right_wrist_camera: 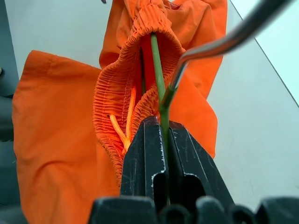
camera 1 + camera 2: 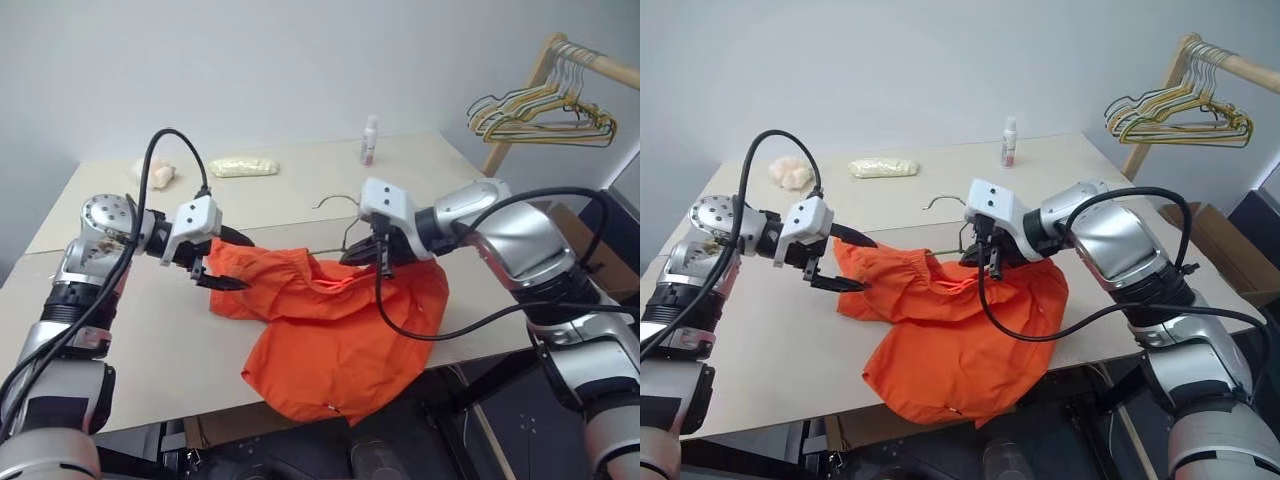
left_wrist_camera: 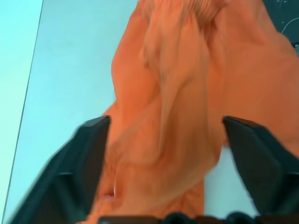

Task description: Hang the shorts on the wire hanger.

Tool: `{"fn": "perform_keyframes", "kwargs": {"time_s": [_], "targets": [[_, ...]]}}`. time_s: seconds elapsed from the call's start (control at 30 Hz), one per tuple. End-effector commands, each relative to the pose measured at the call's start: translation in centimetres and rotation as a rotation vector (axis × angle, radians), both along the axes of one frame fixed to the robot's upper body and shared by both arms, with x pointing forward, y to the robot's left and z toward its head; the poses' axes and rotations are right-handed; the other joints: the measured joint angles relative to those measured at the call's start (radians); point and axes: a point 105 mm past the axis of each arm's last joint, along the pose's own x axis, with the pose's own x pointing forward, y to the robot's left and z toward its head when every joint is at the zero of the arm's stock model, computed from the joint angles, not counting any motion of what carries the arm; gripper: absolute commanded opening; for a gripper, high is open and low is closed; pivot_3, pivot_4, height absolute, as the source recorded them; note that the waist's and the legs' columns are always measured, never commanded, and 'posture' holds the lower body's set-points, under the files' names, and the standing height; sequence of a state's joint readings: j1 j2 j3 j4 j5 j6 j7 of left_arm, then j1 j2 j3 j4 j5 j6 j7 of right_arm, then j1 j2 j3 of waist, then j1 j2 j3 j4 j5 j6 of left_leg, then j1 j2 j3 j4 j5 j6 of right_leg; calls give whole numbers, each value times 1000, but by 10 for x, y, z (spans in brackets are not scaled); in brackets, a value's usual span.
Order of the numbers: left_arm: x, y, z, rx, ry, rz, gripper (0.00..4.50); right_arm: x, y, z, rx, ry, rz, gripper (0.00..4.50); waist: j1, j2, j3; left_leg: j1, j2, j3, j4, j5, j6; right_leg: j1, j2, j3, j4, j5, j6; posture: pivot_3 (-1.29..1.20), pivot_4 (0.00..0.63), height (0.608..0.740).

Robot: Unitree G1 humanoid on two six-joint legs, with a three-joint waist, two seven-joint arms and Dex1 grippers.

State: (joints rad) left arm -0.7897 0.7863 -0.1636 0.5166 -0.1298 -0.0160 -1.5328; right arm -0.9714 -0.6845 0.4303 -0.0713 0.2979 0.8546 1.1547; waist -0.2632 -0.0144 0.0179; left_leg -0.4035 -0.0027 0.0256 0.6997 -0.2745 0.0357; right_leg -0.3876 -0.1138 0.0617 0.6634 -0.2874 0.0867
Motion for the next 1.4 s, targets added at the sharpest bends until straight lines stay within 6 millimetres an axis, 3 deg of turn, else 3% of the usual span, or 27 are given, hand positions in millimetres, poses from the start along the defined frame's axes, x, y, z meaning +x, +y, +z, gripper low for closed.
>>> {"fn": "perform_keyframes", "kwargs": {"time_s": [0.03, 0.13, 0.23, 0.63, 1.03, 1.4], "targets": [[5, 6, -6, 29, -44, 36, 4469, -1, -4, 22, 38, -68, 11, 0, 0, 0, 0, 0, 0, 0, 0, 0, 0, 0, 0, 0, 0, 0, 0, -207, 0, 740], [10, 4, -20, 61, -52, 63, 4469, -2, -5, 24, 40, -70, 15, 0, 3, 0, 0, -1, 0, 0, 0, 0, 0, 0, 0, 0, 0, 0, 0, -209, 0, 740], [11, 4, -28, 90, -58, 51, 3921, -2, -6, 25, 39, -71, 16, 0, 2, 0, 0, -1, 0, 0, 0, 0, 0, 0, 0, -1, 0, 0, 0, -216, 0, 740], [19, 2, -20, 39, -81, 85, 34, -3, -10, 27, 41, -62, 12, 0, -1, 0, 0, -1, 0, 0, 0, 0, 0, -1, 0, -1, 0, 0, 0, -215, 0, 740], [31, 19, -2, -12, -119, 215, 34, -5, -29, 4, -105, -88, 2, 0, 1, 0, 0, -1, 0, 0, 0, 0, 0, 0, 0, -1, 0, 0, 0, -211, 0, 740], [26, 18, -6, -23, -110, 221, 34, 1, -38, 15, -60, -72, -62, 0, 0, 0, 0, -1, 0, 0, 0, 0, 0, -1, 0, -1, 0, 0, 0, -211, 0, 740]]}}
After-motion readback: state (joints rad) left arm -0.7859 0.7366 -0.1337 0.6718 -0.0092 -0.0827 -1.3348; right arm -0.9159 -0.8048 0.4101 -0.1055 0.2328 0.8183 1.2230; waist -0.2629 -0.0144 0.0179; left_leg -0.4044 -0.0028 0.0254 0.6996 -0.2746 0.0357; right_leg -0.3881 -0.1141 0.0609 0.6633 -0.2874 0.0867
